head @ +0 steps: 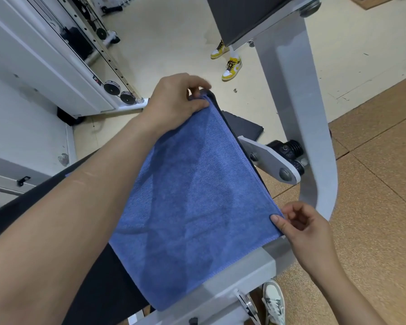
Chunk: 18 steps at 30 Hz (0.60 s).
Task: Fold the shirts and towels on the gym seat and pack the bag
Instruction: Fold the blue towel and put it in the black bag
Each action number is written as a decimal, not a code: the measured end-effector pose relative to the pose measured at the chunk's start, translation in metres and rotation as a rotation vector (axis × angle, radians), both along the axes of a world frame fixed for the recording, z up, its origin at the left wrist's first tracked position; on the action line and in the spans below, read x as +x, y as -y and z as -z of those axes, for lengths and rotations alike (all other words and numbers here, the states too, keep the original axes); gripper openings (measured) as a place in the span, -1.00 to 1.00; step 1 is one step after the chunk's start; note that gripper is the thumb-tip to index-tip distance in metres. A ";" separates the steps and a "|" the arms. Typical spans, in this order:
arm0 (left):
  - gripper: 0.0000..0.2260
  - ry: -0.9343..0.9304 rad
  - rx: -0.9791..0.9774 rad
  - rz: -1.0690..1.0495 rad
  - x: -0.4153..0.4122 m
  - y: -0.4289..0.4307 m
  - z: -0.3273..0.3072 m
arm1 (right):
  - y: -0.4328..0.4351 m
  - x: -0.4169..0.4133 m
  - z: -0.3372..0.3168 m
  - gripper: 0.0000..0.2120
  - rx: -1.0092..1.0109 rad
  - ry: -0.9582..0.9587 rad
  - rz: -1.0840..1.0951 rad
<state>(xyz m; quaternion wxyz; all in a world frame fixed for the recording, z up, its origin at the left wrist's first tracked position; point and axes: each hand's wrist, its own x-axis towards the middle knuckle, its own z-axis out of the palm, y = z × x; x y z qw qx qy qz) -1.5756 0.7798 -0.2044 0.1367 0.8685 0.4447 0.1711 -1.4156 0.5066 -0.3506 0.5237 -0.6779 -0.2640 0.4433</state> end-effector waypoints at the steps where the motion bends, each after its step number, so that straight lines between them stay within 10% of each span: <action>1: -0.83 -0.021 0.015 -0.002 0.000 0.001 0.000 | 0.000 0.001 -0.002 -0.82 -0.010 -0.070 0.001; 7: -0.99 0.154 0.037 -0.126 -0.010 0.024 -0.006 | -0.004 0.014 -0.026 -0.82 -0.139 -0.384 -0.048; 12: -0.93 0.327 0.006 -0.277 -0.046 0.063 -0.030 | -0.005 0.021 -0.051 -0.39 0.000 -0.510 -0.087; 18: -0.74 0.405 0.126 -0.437 -0.128 0.129 -0.070 | -0.019 0.008 -0.104 -0.88 0.158 -0.129 -0.196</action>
